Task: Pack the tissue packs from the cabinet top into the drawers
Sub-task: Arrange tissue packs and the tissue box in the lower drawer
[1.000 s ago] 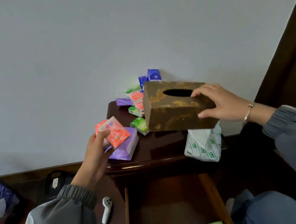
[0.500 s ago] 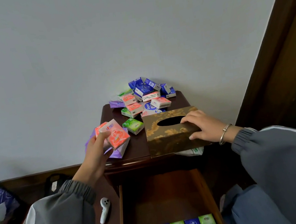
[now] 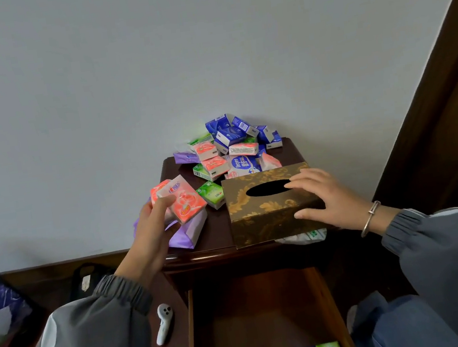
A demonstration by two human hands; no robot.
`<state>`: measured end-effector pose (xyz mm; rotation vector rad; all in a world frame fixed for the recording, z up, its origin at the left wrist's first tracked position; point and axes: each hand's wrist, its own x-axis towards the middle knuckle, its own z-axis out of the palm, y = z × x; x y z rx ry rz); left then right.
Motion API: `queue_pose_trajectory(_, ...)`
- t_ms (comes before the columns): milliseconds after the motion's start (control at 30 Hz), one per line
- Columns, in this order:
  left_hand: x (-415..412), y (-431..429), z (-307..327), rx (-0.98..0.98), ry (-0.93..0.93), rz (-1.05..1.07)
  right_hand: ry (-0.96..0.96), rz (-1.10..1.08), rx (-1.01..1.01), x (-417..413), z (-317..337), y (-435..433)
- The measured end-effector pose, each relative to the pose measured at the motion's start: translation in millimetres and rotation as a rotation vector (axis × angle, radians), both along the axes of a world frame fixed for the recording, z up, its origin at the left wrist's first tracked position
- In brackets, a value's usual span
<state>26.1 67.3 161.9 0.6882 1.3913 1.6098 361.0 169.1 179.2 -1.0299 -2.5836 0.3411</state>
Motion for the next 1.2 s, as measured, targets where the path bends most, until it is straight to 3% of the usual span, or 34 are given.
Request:
queue_pose_trajectory(233,-7.0,14.3,0.6,0.041,0.065,0.020,0.082,0.020,0.101,-28.6,38.1,27.0)
queue_pose_trajectory(400,-10.0,35.3,-0.2,0.047,0.065,0.016,0.032,-0.140,0.083,-48.1,45.9,79.0)
queue_pose_trajectory(667,-11.7,82.1,16.1,0.069,0.060,-0.031,0.177,-0.366,-0.047,-86.3,35.4,179.7)
queue_pose_trajectory(900,-27.5,115.4,15.8,0.007,0.001,-0.010,0.011,-0.372,-0.093,-174.0,33.9,250.9)
queue_pose_trajectory(1067,-40.1,127.6,14.9,-0.037,-0.011,0.023,-0.173,-0.427,-0.203,-188.5,24.3,278.1)
queue_pose_trajectory(1200,-44.2,132.6,11.2,-0.059,-0.007,0.030,-0.227,-0.422,-0.176,-189.1,25.0,284.1)
